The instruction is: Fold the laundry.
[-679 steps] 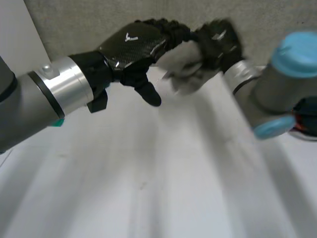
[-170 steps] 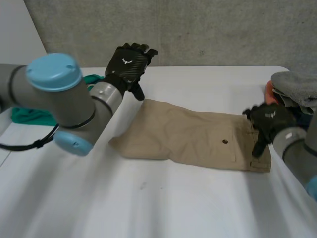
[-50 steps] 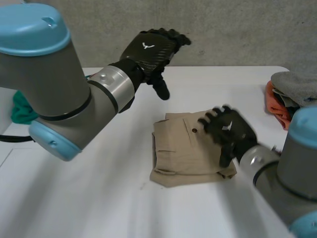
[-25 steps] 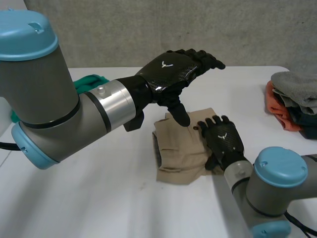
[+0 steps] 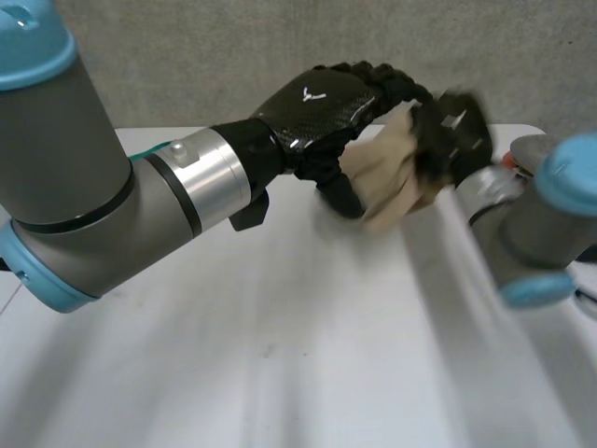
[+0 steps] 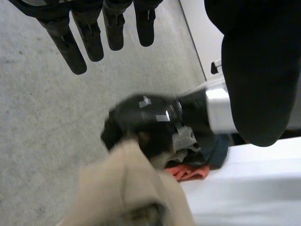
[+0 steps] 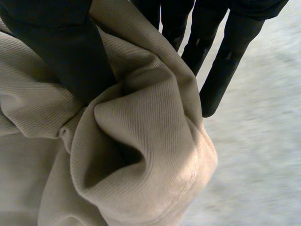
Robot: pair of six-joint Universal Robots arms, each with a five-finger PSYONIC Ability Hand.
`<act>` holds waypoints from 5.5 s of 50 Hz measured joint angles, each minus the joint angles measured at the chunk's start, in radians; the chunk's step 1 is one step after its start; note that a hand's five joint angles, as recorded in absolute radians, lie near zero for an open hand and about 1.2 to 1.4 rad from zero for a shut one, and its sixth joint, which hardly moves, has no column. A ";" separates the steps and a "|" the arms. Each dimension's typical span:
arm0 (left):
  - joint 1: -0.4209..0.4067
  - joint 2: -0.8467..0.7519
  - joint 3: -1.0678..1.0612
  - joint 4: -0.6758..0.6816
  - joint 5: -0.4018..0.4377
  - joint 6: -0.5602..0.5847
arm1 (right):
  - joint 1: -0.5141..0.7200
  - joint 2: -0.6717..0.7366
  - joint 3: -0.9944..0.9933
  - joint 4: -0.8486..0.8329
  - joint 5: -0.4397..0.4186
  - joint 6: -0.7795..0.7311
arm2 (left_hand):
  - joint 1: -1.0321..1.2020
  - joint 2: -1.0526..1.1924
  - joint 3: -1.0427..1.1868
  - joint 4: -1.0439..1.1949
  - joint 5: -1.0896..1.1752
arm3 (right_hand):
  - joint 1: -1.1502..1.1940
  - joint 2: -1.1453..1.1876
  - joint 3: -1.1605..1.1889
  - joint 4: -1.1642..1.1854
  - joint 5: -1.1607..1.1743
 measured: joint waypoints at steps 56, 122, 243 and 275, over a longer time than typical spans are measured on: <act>-0.047 -0.021 0.004 0.009 -0.003 -0.003 | -0.796 0.120 -0.310 0.421 -0.480 0.216 | 0.000 0.000 0.000 0.000 0.000 | -0.796 -0.927 -0.930 -0.986 -0.095; 0.696 -1.031 0.765 0.255 -0.206 0.501 | -0.014 -0.057 0.369 0.173 -0.132 -0.227 | 0.283 0.265 0.250 0.259 0.250 | -0.796 -0.927 -0.930 -0.986 -0.095; 0.290 0.158 -0.432 0.317 -0.223 0.164 | 0.083 -0.431 0.209 0.662 0.078 -0.261 | 0.938 0.987 0.977 0.989 0.935 | 0.051 0.015 0.041 0.001 0.085; 0.255 -0.074 -0.441 0.314 -0.284 0.205 | -0.066 0.166 -0.260 0.612 -0.043 -0.315 | 0.938 0.989 0.978 0.993 0.945 | -0.791 -0.918 -0.917 -0.969 -0.854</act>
